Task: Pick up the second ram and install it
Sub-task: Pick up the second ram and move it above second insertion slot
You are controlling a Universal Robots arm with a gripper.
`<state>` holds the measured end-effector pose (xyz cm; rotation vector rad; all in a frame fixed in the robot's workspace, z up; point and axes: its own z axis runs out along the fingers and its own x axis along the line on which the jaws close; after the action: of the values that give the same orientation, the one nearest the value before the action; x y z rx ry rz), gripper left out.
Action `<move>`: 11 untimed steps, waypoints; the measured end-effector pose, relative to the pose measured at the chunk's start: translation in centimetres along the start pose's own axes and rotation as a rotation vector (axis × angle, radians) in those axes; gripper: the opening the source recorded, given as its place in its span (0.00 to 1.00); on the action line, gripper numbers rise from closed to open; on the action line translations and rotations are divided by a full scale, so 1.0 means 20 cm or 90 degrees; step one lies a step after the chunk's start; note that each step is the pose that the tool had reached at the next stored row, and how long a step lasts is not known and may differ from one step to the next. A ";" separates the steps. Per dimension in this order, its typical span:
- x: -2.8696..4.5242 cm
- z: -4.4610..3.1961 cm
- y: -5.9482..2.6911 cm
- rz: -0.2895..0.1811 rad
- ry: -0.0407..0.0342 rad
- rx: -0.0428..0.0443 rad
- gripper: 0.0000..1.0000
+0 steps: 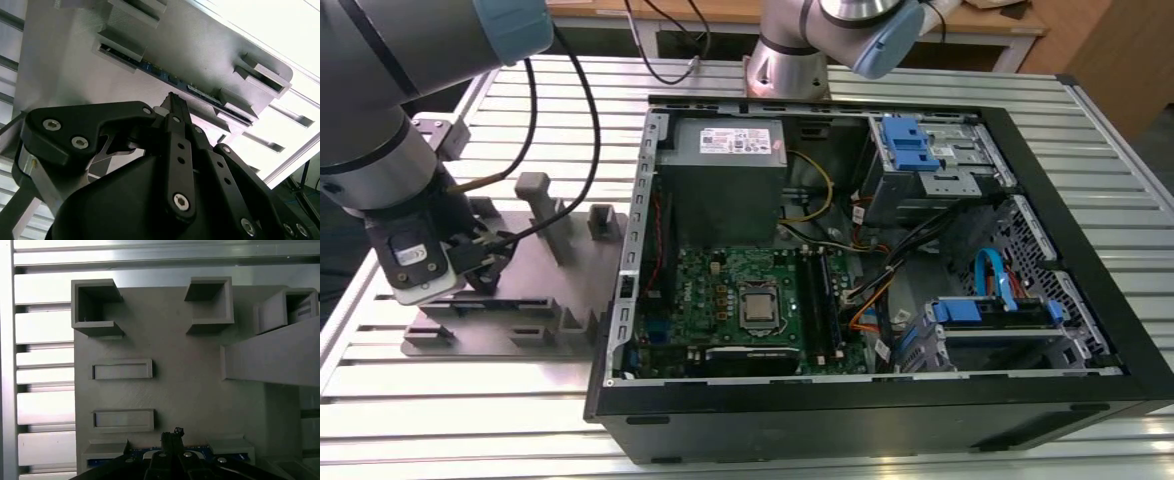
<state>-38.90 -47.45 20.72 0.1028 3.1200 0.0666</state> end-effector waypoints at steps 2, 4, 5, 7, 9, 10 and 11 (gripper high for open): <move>0.000 0.000 0.000 -0.002 0.0001 0.0000 0.14; 0.000 0.000 0.000 -0.019 0.0008 -0.0003 0.14; 0.000 0.001 0.000 -0.031 0.0013 -0.0006 0.14; 0.000 0.001 0.000 -0.054 0.0023 -0.0010 0.14; 0.000 0.002 0.000 -0.078 0.0033 -0.0014 0.14; 0.000 0.002 0.000 -0.089 0.0038 -0.0016 0.14; 0.000 0.003 0.000 -0.101 0.0043 -0.0018 0.14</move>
<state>-38.90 -47.45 20.67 -0.1440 3.1217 0.0688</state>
